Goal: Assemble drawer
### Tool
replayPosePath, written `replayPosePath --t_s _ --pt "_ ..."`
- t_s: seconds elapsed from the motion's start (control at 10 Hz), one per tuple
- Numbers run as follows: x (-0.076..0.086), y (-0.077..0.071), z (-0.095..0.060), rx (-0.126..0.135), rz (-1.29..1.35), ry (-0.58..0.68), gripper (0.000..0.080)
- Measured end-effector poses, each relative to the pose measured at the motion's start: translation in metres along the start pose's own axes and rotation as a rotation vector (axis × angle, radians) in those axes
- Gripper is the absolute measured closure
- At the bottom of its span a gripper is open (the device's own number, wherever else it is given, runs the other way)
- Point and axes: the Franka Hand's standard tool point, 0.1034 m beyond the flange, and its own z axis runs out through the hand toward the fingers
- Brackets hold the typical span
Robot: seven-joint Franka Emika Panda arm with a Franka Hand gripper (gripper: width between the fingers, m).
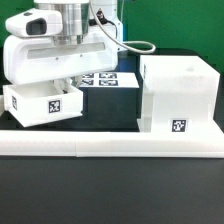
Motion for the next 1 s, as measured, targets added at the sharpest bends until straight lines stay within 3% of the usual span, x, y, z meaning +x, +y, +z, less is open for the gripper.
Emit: replayPosePath --t_s 0.5,0.7,0.8,0.9,1.0 --pt "-0.003 0.003 0.001 -0.007 -0.292 -0.018 0.0758" --pt "0.003 -0.008 0.0 0.015 -0.464 -0.051 0.0758" --pt "0.005 -0.009 0.0 0.023 -0.519 -0.057 0.0758" --pt "0.004 -0.007 -0.001 0.048 -0.614 -0.065 0.0758" --pt "0.004 -0.004 -0.002 0.049 -0.659 -0.064 0.0758"
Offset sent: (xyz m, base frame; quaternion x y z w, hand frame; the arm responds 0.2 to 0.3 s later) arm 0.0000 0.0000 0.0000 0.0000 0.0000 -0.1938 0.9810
